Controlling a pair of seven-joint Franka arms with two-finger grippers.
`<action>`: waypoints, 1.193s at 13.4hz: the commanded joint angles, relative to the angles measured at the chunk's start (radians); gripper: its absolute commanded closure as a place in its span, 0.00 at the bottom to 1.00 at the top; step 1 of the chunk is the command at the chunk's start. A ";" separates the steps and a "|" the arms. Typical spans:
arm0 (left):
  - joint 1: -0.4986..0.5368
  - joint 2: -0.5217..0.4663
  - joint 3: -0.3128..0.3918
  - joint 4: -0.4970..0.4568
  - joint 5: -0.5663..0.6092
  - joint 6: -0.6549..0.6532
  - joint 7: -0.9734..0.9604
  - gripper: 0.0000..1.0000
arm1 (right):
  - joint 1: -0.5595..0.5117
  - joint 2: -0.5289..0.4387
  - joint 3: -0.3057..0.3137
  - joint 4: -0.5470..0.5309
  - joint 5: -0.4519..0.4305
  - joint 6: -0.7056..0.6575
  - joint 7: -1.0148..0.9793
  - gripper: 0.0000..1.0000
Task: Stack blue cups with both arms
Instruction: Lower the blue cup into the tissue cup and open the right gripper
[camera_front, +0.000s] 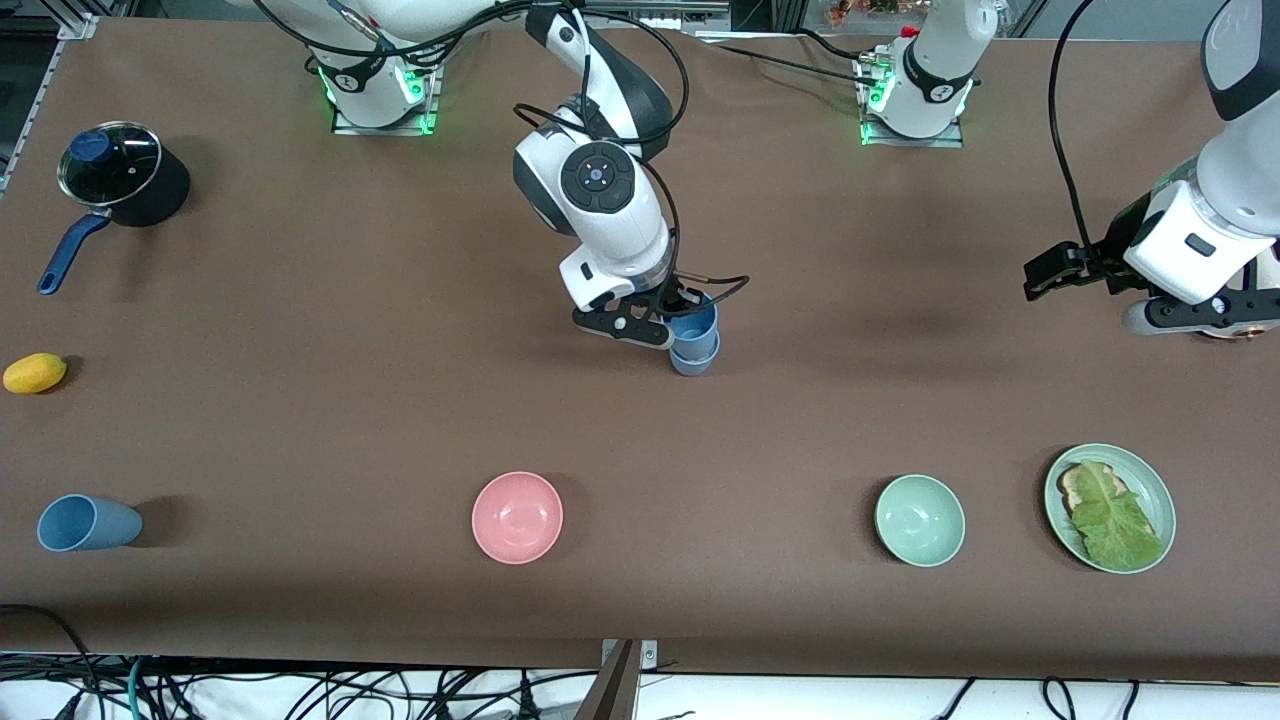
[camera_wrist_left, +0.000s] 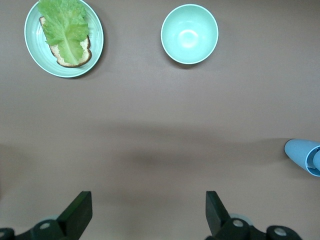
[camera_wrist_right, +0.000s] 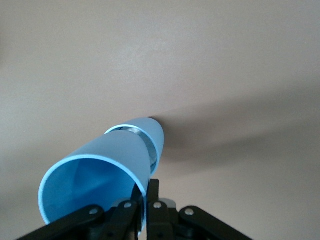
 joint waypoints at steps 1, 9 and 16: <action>0.006 0.013 -0.005 0.031 0.002 -0.009 0.013 0.00 | 0.009 0.026 -0.009 0.039 -0.004 -0.003 0.006 1.00; 0.006 0.015 -0.005 0.031 0.002 -0.009 0.016 0.00 | 0.011 0.045 -0.009 0.039 -0.019 -0.001 0.008 1.00; 0.006 0.015 -0.005 0.031 0.002 -0.009 0.016 0.00 | 0.017 0.043 -0.011 0.039 -0.022 -0.003 0.017 0.09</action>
